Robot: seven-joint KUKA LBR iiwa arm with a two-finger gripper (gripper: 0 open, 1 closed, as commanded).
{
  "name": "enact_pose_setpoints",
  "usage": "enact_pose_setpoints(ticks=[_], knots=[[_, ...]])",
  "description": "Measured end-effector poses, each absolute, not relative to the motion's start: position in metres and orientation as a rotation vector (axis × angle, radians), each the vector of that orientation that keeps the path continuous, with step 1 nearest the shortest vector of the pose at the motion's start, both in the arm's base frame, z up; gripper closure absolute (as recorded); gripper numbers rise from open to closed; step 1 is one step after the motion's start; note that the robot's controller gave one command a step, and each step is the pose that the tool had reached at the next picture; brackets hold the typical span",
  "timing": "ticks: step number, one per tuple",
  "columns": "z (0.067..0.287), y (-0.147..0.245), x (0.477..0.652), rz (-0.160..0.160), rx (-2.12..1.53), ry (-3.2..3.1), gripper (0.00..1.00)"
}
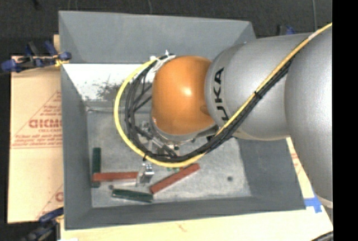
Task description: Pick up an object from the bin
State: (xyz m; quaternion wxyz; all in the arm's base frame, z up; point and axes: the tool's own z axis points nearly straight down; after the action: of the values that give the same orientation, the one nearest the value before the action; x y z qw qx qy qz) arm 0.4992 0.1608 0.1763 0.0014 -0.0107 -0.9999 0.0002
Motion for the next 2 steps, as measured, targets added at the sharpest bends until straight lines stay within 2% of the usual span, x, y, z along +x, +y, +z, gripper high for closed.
enact_pose_setpoints(ticks=[1, 2], knots=[[0.196, 0.163, 0.5, -0.004, -0.04, -3.146, 0.0], [0.08, 0.178, 0.494, -0.003, 0.157, -3.147, 1.0]])
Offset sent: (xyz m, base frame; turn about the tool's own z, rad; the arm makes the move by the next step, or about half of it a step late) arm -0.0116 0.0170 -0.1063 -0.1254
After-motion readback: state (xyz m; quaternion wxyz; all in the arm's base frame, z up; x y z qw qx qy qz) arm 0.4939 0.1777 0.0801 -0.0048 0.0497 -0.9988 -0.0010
